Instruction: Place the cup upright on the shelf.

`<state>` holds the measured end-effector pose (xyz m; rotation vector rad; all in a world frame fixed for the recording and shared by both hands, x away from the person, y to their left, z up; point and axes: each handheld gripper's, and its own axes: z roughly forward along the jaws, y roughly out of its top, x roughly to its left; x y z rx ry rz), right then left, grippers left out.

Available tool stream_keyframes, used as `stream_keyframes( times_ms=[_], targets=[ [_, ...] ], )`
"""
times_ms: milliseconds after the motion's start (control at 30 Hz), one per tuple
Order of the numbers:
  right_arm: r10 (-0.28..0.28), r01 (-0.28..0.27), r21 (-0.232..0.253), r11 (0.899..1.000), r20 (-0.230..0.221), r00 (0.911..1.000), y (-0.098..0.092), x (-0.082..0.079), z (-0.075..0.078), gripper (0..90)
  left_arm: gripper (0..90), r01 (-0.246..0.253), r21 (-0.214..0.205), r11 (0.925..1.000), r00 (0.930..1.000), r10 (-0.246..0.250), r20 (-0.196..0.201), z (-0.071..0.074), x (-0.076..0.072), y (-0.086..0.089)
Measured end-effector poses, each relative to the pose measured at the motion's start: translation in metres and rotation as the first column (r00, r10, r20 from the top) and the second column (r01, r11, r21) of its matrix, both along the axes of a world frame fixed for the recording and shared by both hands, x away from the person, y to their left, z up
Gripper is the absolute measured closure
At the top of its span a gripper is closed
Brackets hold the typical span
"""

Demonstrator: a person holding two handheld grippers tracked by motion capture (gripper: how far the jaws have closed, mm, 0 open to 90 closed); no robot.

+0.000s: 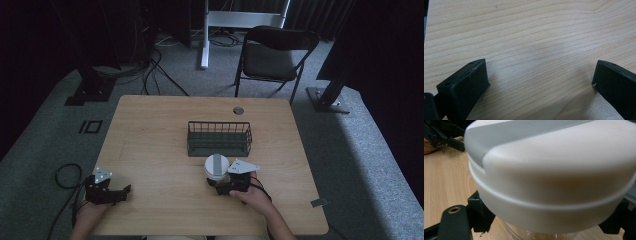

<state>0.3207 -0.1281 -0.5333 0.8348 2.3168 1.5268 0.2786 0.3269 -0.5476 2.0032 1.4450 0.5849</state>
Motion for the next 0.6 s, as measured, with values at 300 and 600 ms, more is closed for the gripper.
stream_keyframes(
  times_ms=[300,600],
  targets=[
    [-0.004,0.005,0.015,1.0,-0.013,0.9999,-0.001,-0.001,0.01,18.2,0.6,0.0,0.001,1.0,1.0,0.0,0.0,0.0,0.0,0.0],
    [-0.015,0.016,0.026,1.0,-0.003,0.9999,-0.003,-0.002,0.027,18.2,0.6,0.0,0.0,1.0,1.0,0.0,0.0,0.0,0.0,0.0]
  ],
)
